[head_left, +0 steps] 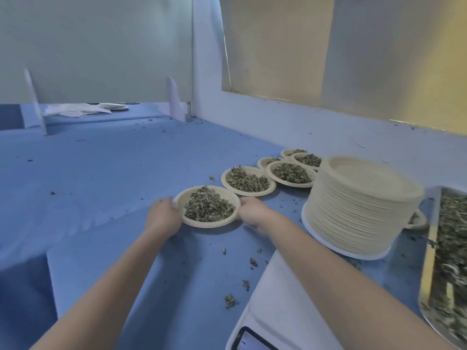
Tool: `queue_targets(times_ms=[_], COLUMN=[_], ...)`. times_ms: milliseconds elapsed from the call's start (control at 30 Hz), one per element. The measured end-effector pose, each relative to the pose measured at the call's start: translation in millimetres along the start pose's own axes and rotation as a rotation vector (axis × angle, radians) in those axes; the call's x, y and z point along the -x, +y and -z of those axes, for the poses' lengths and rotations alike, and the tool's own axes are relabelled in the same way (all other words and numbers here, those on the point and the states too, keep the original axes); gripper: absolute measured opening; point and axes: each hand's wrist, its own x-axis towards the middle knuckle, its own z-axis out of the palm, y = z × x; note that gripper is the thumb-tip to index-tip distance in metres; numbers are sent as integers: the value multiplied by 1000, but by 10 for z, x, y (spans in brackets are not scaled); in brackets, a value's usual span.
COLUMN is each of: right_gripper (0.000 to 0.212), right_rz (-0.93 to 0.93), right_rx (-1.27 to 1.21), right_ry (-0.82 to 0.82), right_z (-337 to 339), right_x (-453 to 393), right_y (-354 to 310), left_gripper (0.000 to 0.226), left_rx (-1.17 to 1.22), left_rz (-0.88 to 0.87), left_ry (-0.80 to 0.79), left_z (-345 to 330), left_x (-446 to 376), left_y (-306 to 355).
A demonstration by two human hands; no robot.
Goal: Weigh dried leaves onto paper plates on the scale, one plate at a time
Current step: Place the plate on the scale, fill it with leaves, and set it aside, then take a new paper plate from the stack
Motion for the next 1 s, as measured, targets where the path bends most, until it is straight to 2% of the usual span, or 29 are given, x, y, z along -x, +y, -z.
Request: queue_targets(times_ms=[33,133,167,233,300,367,467,533,633,767,867,1000], right_gripper=[17,18,7,41,53,51,31,31,29,30,31,20], right_rz=[6,2,28,73,139,196,293,319,313,248,158,35], right_rx=[31,72,86,65,25,-24,-47,-59,-108,-42,24,164], right_ry=[22,70,63,57,71,102,143,176,223,256,287,369], right_z=[13,51,66,100,137,189,345,512,778,1084,1379,1779], right_x=[35,177,271,425,609,814,1137,1360,1658,2006,2212,2484], right_y=[-13,-85,-136,-192,-226,-238,-190,-103,129,546,958,1528], left_gripper=[40,41,39,33,30,28,30,33,32,22,16,15], left_rx=[20,105,116,152,187,217,237,301,352,386,358,234], left_rz=[-9,-65,-96,-147,-204,-277,-375,-422,-473,-486,-512,-614], left_ry=[21,103,105,77,36,8,-26,-65,-125,-247,-384,-494], left_z=[19,114,145,184,196,193,172,155,83,-198,-534,-1027], left_x=[47,265,341,499,670,863,1174,1391,1730,2168,2475,2786], left_y=[11,104,166,334,519,707,982,1142,1347,1644,1907,2263])
